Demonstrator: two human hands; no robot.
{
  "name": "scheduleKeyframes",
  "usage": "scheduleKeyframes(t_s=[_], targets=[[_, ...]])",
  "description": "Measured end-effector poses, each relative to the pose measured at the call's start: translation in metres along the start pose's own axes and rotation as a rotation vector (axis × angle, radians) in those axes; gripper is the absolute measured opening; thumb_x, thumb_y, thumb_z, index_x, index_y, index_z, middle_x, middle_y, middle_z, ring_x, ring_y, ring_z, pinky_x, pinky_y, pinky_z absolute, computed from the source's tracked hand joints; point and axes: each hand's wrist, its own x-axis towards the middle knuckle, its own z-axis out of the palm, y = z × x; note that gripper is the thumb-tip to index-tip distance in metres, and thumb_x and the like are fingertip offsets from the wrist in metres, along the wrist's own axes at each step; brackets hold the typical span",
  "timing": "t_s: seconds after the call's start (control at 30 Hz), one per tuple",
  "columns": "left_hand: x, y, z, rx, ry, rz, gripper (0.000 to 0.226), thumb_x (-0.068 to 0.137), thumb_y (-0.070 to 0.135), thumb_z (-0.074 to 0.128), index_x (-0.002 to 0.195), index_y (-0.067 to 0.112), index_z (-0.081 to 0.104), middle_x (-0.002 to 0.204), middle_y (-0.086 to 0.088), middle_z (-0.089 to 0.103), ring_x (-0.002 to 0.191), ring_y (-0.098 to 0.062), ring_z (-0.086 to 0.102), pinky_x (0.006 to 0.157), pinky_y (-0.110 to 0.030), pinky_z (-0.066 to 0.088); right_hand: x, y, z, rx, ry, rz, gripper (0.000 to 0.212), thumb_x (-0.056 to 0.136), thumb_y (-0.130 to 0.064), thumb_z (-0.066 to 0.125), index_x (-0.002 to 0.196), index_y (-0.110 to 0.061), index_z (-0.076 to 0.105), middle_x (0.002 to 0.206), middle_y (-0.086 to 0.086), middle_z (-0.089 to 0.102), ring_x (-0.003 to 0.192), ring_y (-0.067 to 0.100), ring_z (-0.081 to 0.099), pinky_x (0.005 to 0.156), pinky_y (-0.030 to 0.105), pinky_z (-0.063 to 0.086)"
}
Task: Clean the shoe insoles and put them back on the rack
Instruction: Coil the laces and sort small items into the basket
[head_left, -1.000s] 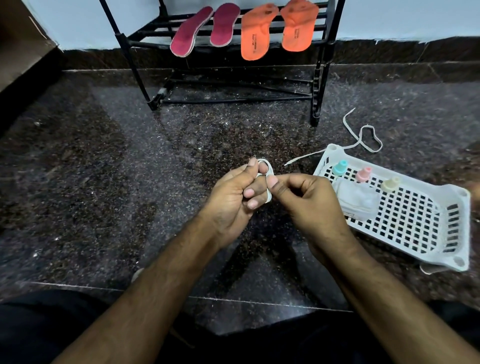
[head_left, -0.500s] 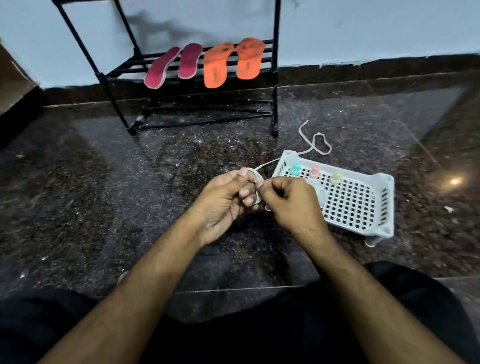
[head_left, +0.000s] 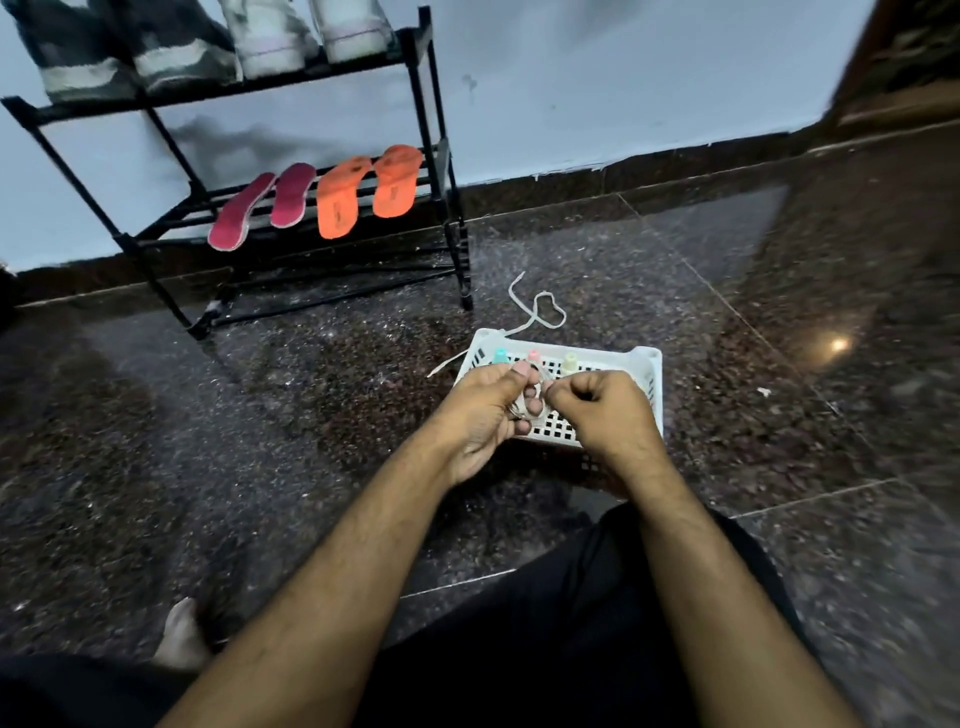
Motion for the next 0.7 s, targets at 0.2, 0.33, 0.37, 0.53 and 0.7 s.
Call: scheduleKeyframes(t_s=[0.2,0.33,0.37,0.53,0.7], targets=[[0.044,-0.004,0.029,-0.147,-0.076,-0.082,0.019,0.105,0.011,0.047,0.105,0.002,0.064,0.082,-0.002,0.067,0.066,-0.006,0.061,0.058,-0.019,0.051,0.026,0.02,-0.031,-0.122,0.17,0.097,0.025,0.087,-0.034,0.066,0.073,-0.015,0.074,0.047,-0.004,0.055,0.042,0.004,0.045,0.049,0.024,0.033],[0.069,-0.013,0.04,-0.139,-0.1,-0.098,0.017,0.104,0.007,0.048,0.101,-0.001,0.063,0.082,-0.005,0.066,0.068,-0.008,0.06,0.06,-0.02,0.054,0.042,0.035,-0.038,-0.225,0.23,0.126,0.03,0.086,-0.036,0.065,0.068,-0.013,0.069,0.054,0.004,0.057,0.057,0.021,0.055,0.058,0.026,0.033],[0.074,-0.016,0.044,-0.094,-0.075,-0.084,0.019,0.104,0.007,0.048,0.095,0.001,0.063,0.079,-0.004,0.065,0.067,-0.008,0.059,0.06,-0.02,0.054,0.046,0.037,-0.038,-0.248,0.24,0.139,0.033,0.085,-0.035,0.064,0.064,-0.011,0.065,0.052,0.004,0.053,0.058,0.023,0.053,0.058,0.026,0.033],[0.094,-0.024,0.048,-0.107,-0.075,-0.111,0.033,0.104,0.004,0.047,0.078,0.01,0.067,0.076,-0.005,0.06,0.059,-0.008,0.051,0.057,-0.023,0.053,0.064,0.05,-0.039,-0.203,0.193,0.225,0.026,0.086,-0.034,0.066,0.069,-0.014,0.07,0.054,-0.003,0.056,0.057,0.017,0.053,0.059,0.025,0.038],[0.105,-0.024,0.036,-0.255,-0.192,-0.173,0.01,0.103,0.011,0.05,0.096,0.012,0.057,0.073,0.002,0.052,0.052,-0.003,0.041,0.06,-0.023,0.047,0.071,0.053,-0.034,0.078,0.127,0.164,0.029,0.088,-0.035,0.069,0.066,-0.016,0.072,0.055,-0.007,0.061,0.052,0.007,0.047,0.057,0.025,0.039]])
